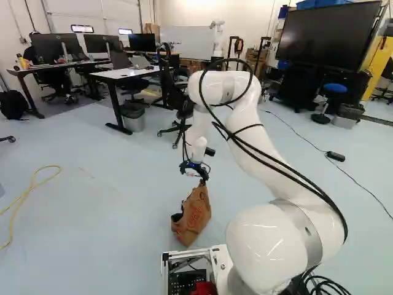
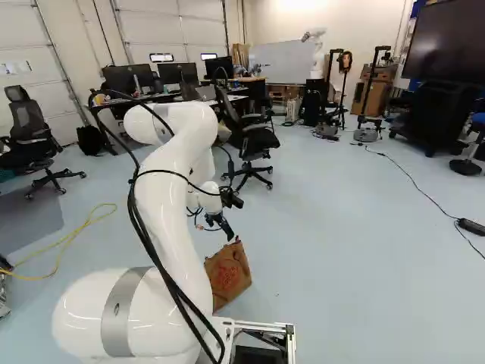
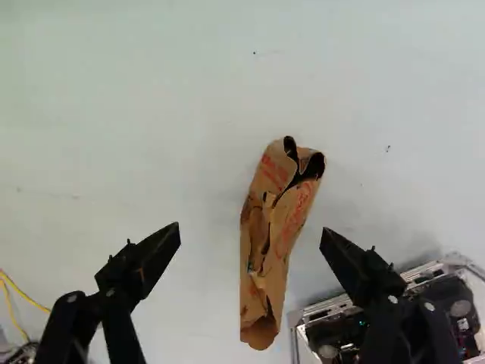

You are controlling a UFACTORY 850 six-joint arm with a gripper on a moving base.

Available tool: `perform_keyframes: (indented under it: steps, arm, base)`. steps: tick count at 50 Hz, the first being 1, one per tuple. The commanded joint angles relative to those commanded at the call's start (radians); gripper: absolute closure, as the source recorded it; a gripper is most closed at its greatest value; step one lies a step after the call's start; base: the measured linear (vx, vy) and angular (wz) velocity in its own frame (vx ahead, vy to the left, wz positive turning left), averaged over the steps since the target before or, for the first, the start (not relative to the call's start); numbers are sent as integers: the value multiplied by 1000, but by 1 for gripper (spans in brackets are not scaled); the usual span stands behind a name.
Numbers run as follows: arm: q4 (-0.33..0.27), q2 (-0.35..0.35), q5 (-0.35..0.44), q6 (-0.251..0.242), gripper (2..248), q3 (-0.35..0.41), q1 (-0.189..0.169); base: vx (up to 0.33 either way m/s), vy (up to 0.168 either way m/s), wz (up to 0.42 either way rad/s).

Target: Pick up the grocery bag from the ground

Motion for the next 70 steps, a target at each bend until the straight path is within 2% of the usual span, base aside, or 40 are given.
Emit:
perform_keyframes:
  steps: [6,13,32,70]
  arm:
    - [0,-22,-10,67,3,-16,0]
    - [0,-49,-22,94,3,-36,0]
    - [0,-120,-51,101,3,-90,0]
    - [0,-263,-52,101,3,-206,0]
  base:
    - [0,0,0]
    - [0,0,0]
    - [0,0,0]
    - [0,0,0]
